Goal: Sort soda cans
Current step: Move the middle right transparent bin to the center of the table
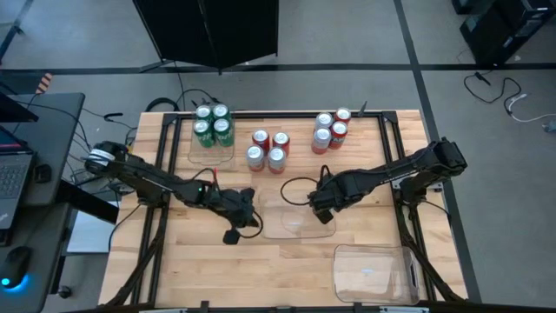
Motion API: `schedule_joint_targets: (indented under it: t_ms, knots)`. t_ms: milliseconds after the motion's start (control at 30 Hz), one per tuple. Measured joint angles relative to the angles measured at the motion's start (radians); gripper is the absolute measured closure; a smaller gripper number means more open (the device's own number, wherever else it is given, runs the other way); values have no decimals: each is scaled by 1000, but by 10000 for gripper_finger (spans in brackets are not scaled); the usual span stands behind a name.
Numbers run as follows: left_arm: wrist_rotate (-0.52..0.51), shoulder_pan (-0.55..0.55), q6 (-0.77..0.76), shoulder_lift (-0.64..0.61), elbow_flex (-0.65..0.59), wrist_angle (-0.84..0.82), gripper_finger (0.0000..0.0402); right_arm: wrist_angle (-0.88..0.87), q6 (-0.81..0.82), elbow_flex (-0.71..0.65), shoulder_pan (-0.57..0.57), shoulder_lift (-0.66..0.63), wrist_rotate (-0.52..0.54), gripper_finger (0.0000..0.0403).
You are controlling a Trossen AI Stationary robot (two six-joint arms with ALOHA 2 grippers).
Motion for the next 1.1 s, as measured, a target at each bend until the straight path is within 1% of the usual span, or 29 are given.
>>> schedule_joint_targets:
  t_ms: [100,233,300,467,600,733,833,933,1000,1100]
  knots:
    - [-70,0,-23,7,-1,-15,401,16,-3,2,18,0,-1,403]
    - [-163,11,-49,-27,-2,-64,402,20,12,2,49,-1,-10,403]
    - [-213,14,-65,-56,-3,-105,401,36,20,2,65,-1,-16,403]
    - [-379,36,-108,-132,-3,-203,402,91,39,2,109,0,-35,403]
    - [-450,60,-128,-199,-1,-284,402,189,17,4,133,0,-33,403]
    - [-482,83,-129,-278,1,-362,402,298,-54,4,139,0,-37,403]
    - [-507,93,-129,-346,1,-427,402,343,-118,7,139,0,-54,403]
    - [-515,93,-134,-421,1,-481,402,330,-165,37,139,0,-56,403]
    - [-508,84,-132,-474,0,-523,402,302,-188,68,139,0,-39,403]
    - [-439,49,-75,-549,0,-563,402,210,-197,115,138,0,27,403]
